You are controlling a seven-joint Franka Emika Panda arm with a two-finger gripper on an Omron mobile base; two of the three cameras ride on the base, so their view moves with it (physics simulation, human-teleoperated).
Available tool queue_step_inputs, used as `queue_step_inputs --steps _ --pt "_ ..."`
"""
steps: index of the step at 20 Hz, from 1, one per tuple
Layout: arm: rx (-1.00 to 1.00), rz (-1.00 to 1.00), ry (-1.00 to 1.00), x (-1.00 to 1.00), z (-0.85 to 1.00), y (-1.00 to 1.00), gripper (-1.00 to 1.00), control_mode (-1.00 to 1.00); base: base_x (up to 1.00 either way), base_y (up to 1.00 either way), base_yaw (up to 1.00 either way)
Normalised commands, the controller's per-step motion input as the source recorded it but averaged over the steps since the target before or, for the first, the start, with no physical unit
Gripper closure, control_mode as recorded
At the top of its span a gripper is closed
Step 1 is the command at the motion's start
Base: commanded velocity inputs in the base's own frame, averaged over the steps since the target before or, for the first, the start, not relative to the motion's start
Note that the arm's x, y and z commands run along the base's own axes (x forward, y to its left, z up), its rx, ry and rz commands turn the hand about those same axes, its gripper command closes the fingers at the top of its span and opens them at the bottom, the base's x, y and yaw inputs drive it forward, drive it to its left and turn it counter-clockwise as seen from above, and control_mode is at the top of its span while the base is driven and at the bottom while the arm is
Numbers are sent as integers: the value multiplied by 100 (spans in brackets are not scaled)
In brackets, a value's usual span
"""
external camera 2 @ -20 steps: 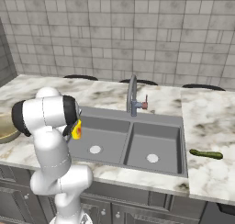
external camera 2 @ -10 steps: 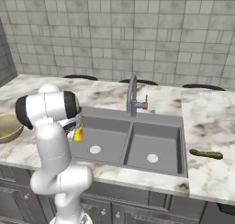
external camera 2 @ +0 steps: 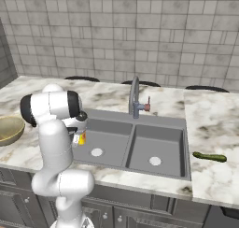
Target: Remove the squash and onion from the sink. Then move the bowl and cup from the counter to the sink for washing.
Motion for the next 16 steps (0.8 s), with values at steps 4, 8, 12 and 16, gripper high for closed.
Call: queue_step_inputs --steps 4,8,12,16 --pt "0 6 -5 15 -12 0 100 -100 0 0 0" --pt "0 5 -3 15 -12 0 100 -100 0 0 0" --pt "0 4 0 17 -13 0 100 -100 0 0 0" --pt "0 3 0 19 -11 0 100 -100 0 0 0"
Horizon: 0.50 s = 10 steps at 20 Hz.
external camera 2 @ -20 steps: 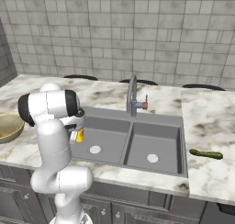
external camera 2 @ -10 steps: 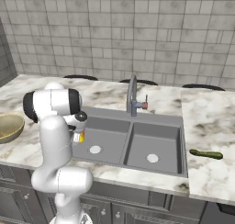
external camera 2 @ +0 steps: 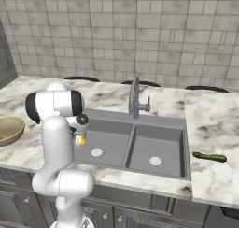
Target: Remove the squash and onion from the sink. Then move the bowl and cup from the counter to the sink for washing.
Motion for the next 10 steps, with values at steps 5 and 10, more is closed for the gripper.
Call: queue_step_inputs --steps 5,10 --pt "0 4 -1 15 -14 0 100 -100 0 0 0" --pt "0 3 0 10 -19 -1 100 -100 0 0 0"
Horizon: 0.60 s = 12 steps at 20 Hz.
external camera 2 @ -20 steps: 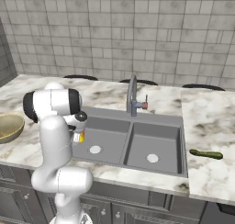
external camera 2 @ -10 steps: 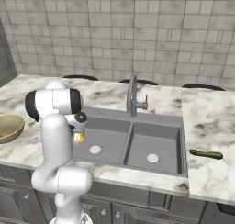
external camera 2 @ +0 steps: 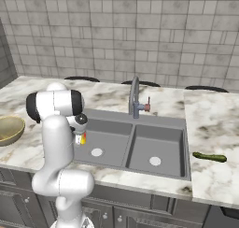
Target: Remove the squash and onion from the sink. Then move the bowl and cup from the counter to the sink for washing.
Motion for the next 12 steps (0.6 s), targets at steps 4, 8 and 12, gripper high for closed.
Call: queue_step_inputs --steps 4,8,12 --pt "-1 1 1 4 -23 -8 100 -100 0 0 0" --pt "-5 0 7 1 -24 -2 -100 -100 0 0 0" --pt "-4 0 3 3 -9 -7 -100 -100 0 0 0"
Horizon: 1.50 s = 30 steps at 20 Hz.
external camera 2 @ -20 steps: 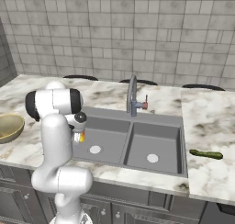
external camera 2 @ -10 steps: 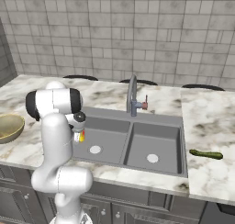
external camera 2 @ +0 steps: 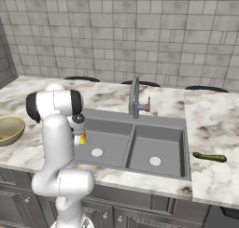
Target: Remove the squash and onion from the sink. Then move the bowl and cup from the counter to the sink for washing.
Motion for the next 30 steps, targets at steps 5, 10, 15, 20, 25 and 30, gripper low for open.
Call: queue_step_inputs --steps 5,10,15,20,25,30 --pt "-4 0 2 3 0 -7 -100 -100 0 0 0" --pt "-2 0 0 0 8 -2 -100 -100 0 0 0" --pt "-5 -2 0 0 15 -2 -100 -100 0 0 0" --pt "-4 -6 0 -1 23 -5 -100 -100 0 0 0" --pt "-3 -7 0 -3 30 -2 -100 -100 0 0 0" --pt "0 -8 4 -10 35 0 -100 -100 0 0 0"
